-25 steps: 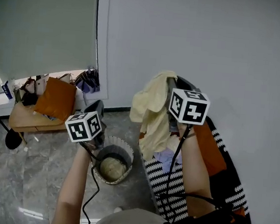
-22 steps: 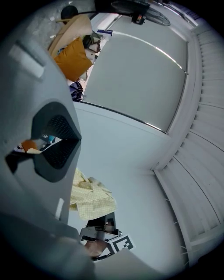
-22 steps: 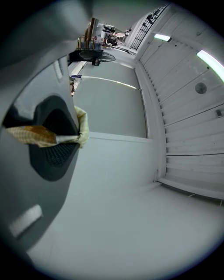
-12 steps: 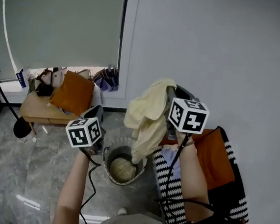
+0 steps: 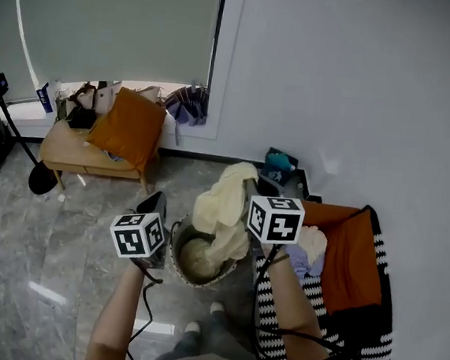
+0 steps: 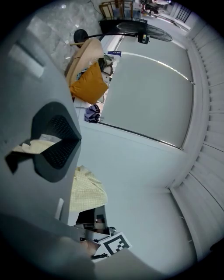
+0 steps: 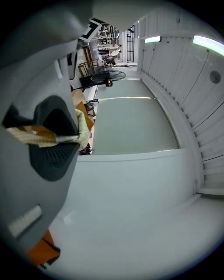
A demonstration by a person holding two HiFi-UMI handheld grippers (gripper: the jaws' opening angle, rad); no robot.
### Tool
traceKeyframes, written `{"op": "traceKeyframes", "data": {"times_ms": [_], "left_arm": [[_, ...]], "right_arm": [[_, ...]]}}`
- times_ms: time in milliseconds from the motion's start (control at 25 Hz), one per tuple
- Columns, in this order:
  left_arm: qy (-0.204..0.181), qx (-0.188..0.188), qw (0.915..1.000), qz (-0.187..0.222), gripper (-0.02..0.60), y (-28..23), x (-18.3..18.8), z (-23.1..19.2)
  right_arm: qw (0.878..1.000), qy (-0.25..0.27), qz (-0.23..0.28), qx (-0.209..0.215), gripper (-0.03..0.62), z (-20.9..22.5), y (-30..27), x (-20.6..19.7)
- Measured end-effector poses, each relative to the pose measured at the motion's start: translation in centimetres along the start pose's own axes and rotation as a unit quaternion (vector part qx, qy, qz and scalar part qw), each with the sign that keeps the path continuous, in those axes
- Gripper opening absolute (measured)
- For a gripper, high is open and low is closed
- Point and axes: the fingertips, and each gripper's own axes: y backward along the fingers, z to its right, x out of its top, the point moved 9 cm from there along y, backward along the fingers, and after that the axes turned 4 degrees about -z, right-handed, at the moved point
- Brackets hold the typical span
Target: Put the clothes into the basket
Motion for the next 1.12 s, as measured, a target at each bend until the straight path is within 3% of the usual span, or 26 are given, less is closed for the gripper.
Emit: {"op": "traceKeyframes", "data": {"times_ms": [480, 880, 1120], "left_arm": [[0.058, 0.033, 0.9929, -0.098, -0.006, -5.0, -10.8, -1.2], [0.095, 0.084, 0.9797, -0.155, -0.006, -7.5, -17.5, -4.0], [0.113, 0.094, 0.9726, -0.180, -0.006, -9.3, -20.6, -4.6]], "right_arm": [[0.991, -0.002, -0.122, 0.058, 0.046, -0.2, -8.2, -11.2], [0.969, -0.020, -0.225, 0.104, 0.046, -1.0, -14.8, -21.9], [0.957, -0.031, -0.264, 0.118, 0.046, -1.3, -17.2, -27.0]]}}
